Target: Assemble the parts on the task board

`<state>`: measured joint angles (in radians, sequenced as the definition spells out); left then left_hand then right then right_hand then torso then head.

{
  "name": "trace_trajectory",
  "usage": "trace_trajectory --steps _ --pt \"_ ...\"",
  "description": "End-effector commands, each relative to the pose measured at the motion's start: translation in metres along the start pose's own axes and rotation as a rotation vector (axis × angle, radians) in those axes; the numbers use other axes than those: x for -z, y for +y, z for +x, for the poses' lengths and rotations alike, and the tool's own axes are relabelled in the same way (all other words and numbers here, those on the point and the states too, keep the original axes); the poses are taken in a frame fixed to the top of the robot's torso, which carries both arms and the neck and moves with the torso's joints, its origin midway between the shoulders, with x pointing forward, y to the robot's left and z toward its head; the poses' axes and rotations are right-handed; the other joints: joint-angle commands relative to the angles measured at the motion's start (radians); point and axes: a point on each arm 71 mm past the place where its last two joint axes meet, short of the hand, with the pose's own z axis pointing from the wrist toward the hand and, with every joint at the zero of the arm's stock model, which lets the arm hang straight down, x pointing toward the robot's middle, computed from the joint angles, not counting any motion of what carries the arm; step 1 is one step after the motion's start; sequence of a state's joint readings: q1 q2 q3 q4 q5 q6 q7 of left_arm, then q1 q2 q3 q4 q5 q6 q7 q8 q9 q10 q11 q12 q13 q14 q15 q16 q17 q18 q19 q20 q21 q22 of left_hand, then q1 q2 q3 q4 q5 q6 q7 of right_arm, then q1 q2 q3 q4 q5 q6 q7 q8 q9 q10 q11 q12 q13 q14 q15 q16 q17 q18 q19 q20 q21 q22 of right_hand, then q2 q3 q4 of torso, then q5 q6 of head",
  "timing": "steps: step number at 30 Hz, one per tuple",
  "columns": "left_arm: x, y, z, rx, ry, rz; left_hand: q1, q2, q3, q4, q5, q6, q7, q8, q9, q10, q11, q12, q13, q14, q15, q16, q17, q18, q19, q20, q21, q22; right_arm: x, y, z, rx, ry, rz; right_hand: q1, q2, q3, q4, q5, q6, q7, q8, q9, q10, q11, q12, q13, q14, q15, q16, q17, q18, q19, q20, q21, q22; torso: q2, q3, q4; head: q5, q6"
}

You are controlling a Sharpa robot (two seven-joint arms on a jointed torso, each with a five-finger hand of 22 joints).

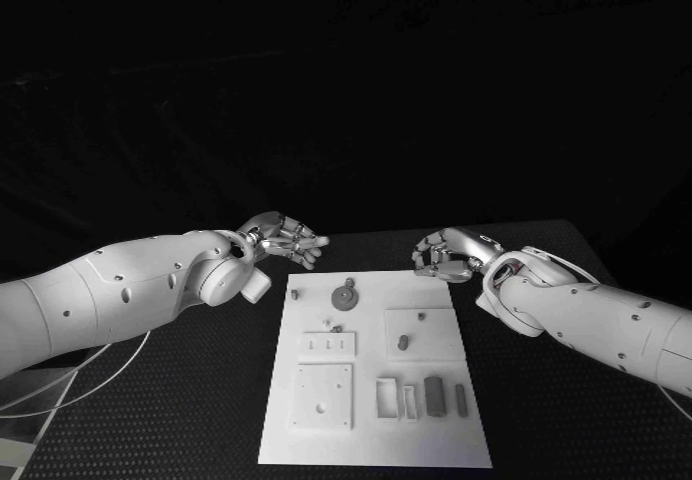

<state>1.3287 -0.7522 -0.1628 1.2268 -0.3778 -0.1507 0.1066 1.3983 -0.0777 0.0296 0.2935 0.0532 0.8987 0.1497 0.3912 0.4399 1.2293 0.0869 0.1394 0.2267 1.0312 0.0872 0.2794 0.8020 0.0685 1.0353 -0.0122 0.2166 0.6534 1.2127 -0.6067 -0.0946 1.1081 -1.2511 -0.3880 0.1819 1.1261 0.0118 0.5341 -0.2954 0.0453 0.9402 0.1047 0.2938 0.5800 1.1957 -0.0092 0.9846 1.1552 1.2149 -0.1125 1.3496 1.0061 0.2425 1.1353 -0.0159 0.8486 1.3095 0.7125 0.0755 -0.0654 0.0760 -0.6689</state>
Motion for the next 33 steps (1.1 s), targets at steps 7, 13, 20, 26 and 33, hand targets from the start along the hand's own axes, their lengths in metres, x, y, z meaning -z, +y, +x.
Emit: trace_trajectory --steps 7,13,20,26,33 --pt "-0.008 -0.012 0.032 -0.070 0.009 -0.054 -0.022 0.009 -0.001 0.001 -0.004 0.021 -0.003 -0.017 -0.010 0.009 -0.001 0.006 0.024 0.005 0.000 0.005 0.023 0.004 0.005 -0.001 0.007 0.015 -0.012 0.054 0.012 0.151 0.121 -0.029 0.014 -0.006 -0.008 0.001 0.003 0.077 -0.013 0.021 0.024 0.006 -0.011 0.004 -0.002 0.005 -0.012 0.005 0.000 0.019 0.007 -0.012 0.008 0.016 -0.031 -0.0134 -0.0127 0.019 0.016" --pt "-0.005 -0.016 0.055 -0.070 0.062 -0.111 -0.126 0.010 -0.048 0.001 -0.004 0.031 -0.007 -0.022 -0.011 0.009 -0.005 0.008 0.042 0.007 -0.005 0.005 0.039 0.009 0.006 -0.006 0.009 0.024 -0.018 0.077 0.020 0.186 0.118 -0.066 0.017 -0.010 -0.010 0.001 0.003 0.081 -0.014 0.021 0.024 0.011 -0.012 0.003 -0.004 0.011 -0.014 0.004 -0.002 0.019 0.011 -0.015 0.009 0.015 -0.042 -0.0154 -0.0161 0.030 0.014" --pt "-0.005 -0.021 0.073 -0.114 0.097 -0.120 -0.178 0.028 -0.051 0.002 -0.004 0.046 -0.014 -0.023 -0.011 0.012 -0.011 0.011 0.061 0.012 -0.009 0.005 0.053 0.013 0.008 -0.009 0.012 0.034 -0.023 0.095 0.027 0.182 0.122 -0.091 0.018 -0.011 -0.010 0.001 0.003 0.083 -0.015 0.021 0.024 0.014 -0.013 0.003 -0.006 0.014 -0.014 0.004 -0.004 0.019 0.014 -0.017 0.009 0.014 -0.049 -0.0171 -0.0127 0.033 0.010" --pt "0.000 -0.022 0.081 -0.142 0.122 -0.133 -0.188 0.031 -0.050 0.001 -0.004 0.052 -0.017 -0.023 -0.011 0.014 -0.013 0.011 0.068 0.014 -0.010 0.005 0.059 0.014 0.009 -0.010 0.014 0.038 -0.025 0.104 0.032 0.176 0.131 -0.108 0.018 -0.011 -0.011 0.001 0.003 0.084 -0.015 0.020 0.023 0.016 -0.013 0.002 -0.007 0.015 -0.015 0.003 -0.004 0.019 0.015 -0.017 0.009 0.013 -0.046 -0.0140 -0.0183 0.036 0.009" --pt "0.000 -0.022 0.082 -0.144 0.118 -0.149 -0.189 0.036 -0.047 0.001 -0.004 0.058 -0.019 -0.023 -0.010 0.017 -0.015 0.013 0.074 0.018 -0.012 0.006 0.063 0.015 0.011 -0.012 0.017 0.042 -0.022 0.110 0.033 0.171 0.124 -0.115 0.018 -0.011 -0.011 0.001 0.003 0.085 -0.015 0.020 0.023 0.017 -0.013 0.002 -0.007 0.017 -0.015 0.003 -0.005 0.019 0.016 -0.018 0.009 0.013 -0.044 -0.0140 -0.0153 0.035 0.007"
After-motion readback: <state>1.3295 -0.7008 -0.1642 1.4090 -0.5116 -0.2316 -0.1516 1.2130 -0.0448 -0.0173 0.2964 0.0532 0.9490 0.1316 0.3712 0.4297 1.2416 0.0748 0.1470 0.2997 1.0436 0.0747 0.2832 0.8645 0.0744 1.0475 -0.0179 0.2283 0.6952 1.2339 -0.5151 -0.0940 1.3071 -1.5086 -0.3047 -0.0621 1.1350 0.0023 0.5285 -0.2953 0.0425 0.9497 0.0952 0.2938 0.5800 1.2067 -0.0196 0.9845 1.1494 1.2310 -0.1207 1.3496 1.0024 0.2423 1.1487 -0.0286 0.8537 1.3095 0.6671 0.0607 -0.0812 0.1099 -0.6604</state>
